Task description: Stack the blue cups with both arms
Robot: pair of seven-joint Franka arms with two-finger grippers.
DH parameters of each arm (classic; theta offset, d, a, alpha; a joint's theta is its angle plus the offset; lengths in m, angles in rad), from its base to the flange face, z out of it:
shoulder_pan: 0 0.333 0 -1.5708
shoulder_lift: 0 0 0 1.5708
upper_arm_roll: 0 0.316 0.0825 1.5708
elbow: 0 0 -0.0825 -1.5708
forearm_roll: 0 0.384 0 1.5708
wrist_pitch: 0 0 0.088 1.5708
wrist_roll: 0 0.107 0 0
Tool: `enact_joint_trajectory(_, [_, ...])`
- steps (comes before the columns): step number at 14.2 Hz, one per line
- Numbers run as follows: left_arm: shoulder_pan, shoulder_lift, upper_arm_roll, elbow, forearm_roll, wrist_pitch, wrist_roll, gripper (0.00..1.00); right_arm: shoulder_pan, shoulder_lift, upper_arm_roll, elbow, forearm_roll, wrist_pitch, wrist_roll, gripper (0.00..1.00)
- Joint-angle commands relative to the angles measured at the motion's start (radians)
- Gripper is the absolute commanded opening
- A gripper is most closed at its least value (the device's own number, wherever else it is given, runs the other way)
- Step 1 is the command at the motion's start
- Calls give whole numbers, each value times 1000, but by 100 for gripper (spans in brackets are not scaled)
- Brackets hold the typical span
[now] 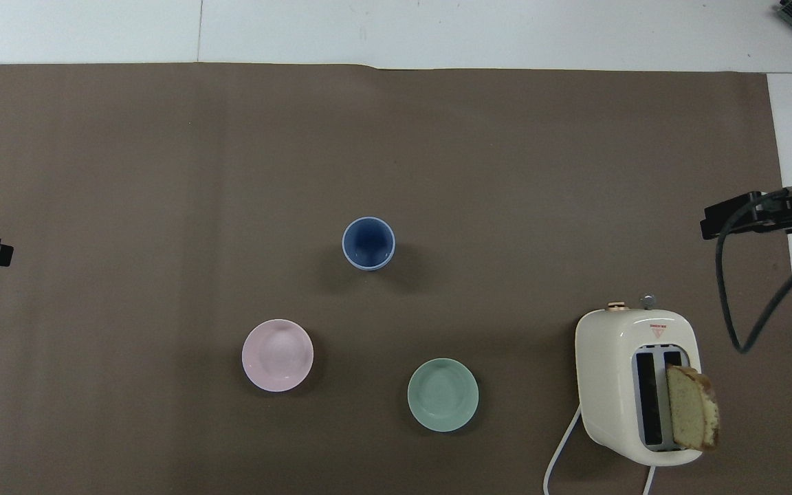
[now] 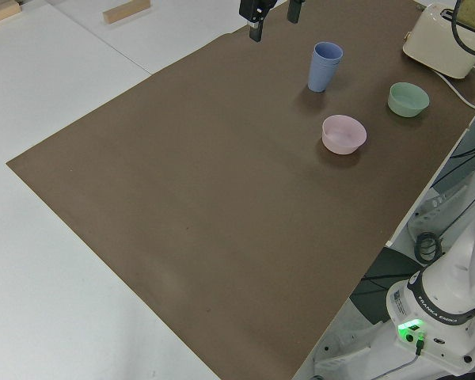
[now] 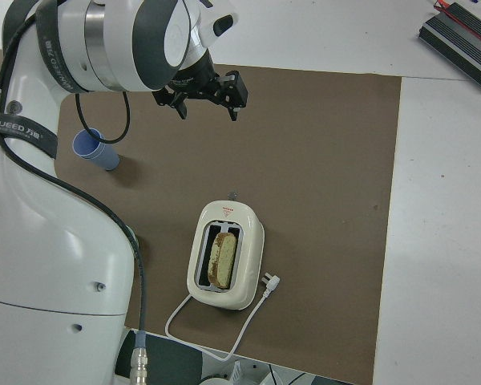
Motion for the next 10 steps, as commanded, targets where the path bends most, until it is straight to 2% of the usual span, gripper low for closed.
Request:
enact_joint_trajectory(1, [7, -14, -9, -7, 4, -10, -2, 100, -11, -24, 9, -30, 19, 15, -17, 100])
enact_joint_trajectory(10, [13, -14, -9, -7, 4, -10, -3, 100, -9, -23, 9, -30, 19, 17, -17, 100])
